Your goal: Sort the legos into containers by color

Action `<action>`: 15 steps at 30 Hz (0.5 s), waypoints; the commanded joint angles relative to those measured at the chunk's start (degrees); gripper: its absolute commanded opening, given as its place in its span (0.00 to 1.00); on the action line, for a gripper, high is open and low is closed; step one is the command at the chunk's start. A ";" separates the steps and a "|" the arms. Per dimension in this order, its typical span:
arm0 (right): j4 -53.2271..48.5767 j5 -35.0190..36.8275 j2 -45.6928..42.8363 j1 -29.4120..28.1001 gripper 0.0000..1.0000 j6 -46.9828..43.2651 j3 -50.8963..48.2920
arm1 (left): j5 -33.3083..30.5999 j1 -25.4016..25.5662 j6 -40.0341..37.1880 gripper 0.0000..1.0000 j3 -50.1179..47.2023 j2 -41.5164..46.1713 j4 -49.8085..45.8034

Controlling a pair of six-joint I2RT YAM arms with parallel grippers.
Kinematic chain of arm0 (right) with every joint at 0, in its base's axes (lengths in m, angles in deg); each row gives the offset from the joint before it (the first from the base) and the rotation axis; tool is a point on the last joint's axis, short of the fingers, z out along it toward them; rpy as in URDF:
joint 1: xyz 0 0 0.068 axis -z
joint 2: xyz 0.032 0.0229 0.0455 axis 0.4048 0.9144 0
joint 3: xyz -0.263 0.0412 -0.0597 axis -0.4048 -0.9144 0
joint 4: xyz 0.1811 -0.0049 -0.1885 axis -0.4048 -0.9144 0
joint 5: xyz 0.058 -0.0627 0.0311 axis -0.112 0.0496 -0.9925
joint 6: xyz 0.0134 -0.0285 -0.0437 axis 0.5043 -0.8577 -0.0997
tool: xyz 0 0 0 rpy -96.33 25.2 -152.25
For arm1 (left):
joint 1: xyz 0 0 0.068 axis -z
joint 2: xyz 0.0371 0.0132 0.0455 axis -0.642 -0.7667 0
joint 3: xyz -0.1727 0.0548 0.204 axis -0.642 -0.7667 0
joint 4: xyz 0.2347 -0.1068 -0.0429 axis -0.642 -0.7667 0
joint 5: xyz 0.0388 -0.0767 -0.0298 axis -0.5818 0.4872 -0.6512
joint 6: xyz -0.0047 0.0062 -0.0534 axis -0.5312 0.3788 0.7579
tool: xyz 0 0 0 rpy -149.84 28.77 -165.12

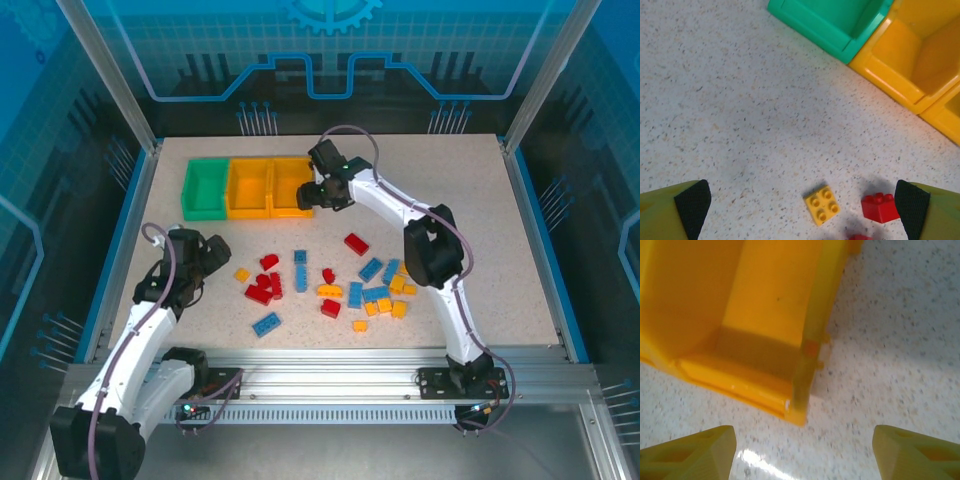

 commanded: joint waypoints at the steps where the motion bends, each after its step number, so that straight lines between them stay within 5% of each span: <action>1: -1.13 0.27 5.28 -0.55 0.72 1.39 5.76 | 1.36 0.36 1.37 0.99 -1.01 0.84 -3.01; 6: -6.81 3.57 12.25 -0.48 0.59 1.48 17.36 | 1.55 0.36 1.90 0.99 -1.56 1.67 -3.59; 15: -6.74 5.93 11.98 1.54 0.32 3.27 16.49 | 1.27 0.36 1.65 0.99 -2.03 2.15 -4.37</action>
